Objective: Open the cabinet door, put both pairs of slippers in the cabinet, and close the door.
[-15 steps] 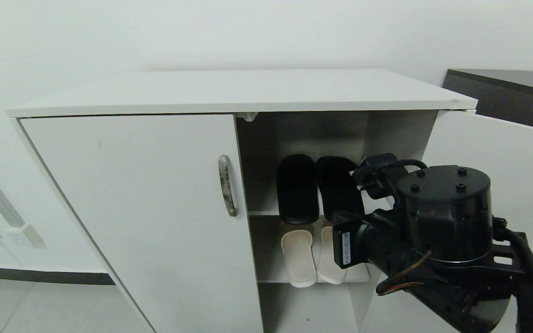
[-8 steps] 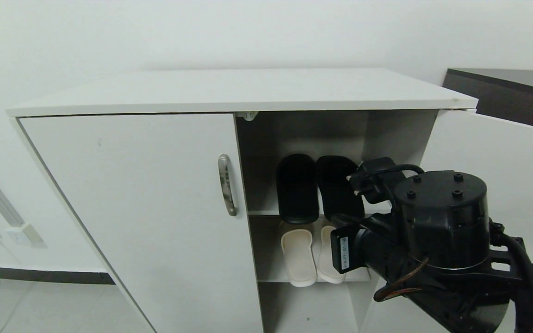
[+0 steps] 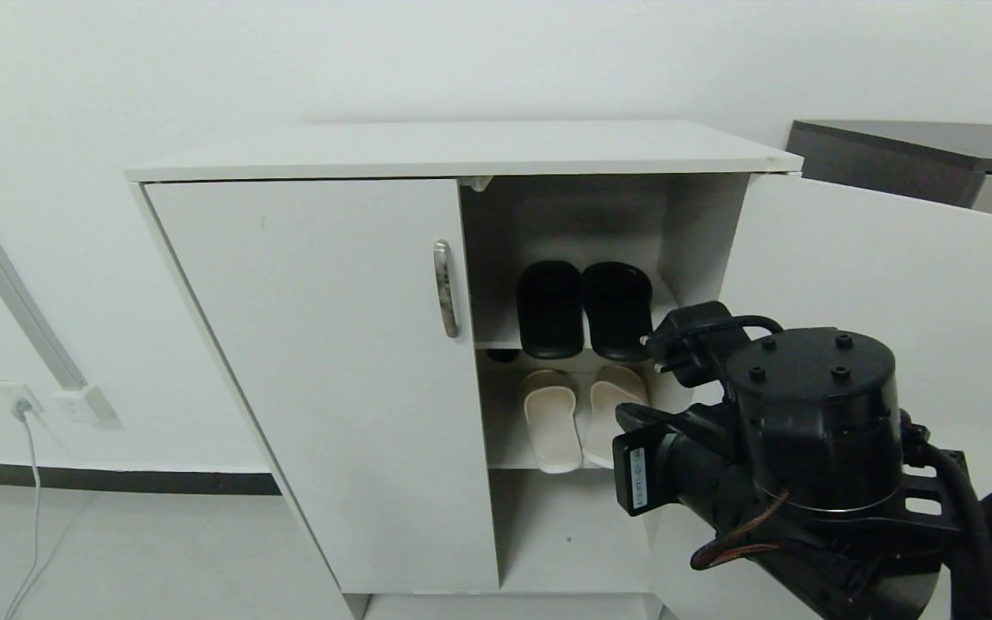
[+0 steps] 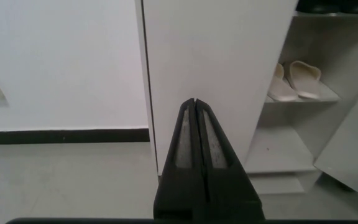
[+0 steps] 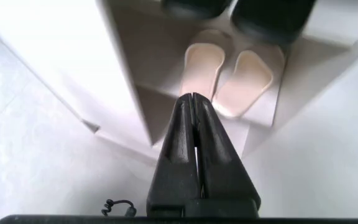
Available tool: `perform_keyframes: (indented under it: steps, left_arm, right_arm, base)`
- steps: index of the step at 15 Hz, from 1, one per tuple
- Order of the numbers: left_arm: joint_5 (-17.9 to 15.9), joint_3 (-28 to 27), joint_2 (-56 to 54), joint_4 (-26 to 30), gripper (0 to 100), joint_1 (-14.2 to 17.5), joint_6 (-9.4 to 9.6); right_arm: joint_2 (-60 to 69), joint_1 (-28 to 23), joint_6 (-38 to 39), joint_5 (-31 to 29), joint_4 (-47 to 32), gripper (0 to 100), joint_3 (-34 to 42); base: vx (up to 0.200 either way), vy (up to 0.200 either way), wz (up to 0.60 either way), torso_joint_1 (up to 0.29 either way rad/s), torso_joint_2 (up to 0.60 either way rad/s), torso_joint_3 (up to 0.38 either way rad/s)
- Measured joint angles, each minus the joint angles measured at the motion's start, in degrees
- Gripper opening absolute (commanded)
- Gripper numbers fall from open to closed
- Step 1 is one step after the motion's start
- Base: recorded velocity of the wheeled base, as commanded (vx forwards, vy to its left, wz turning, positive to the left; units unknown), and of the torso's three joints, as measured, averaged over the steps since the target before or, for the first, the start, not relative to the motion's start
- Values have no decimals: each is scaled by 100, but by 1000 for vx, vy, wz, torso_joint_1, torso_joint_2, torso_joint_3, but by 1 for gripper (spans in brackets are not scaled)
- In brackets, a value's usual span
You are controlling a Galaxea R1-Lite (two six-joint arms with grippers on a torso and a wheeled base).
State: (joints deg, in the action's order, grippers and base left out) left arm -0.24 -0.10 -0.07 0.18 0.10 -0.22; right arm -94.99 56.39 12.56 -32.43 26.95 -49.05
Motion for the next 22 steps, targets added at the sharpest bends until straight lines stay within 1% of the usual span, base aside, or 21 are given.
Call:
perform_keyframes:
  steps: [10,22]
  left_arm:
    - [-2,0,0,-2,0,4,-10]
    - [-2,0,0,0,0,4,-29]
  right_arm:
    - [-21,-6,0,16,6,0,127]
    - [-106,-91,-79,35,9,0,221]
  base:
    - [-200,0,0,3,1,2]
    - [0,0,0,0,0,0]
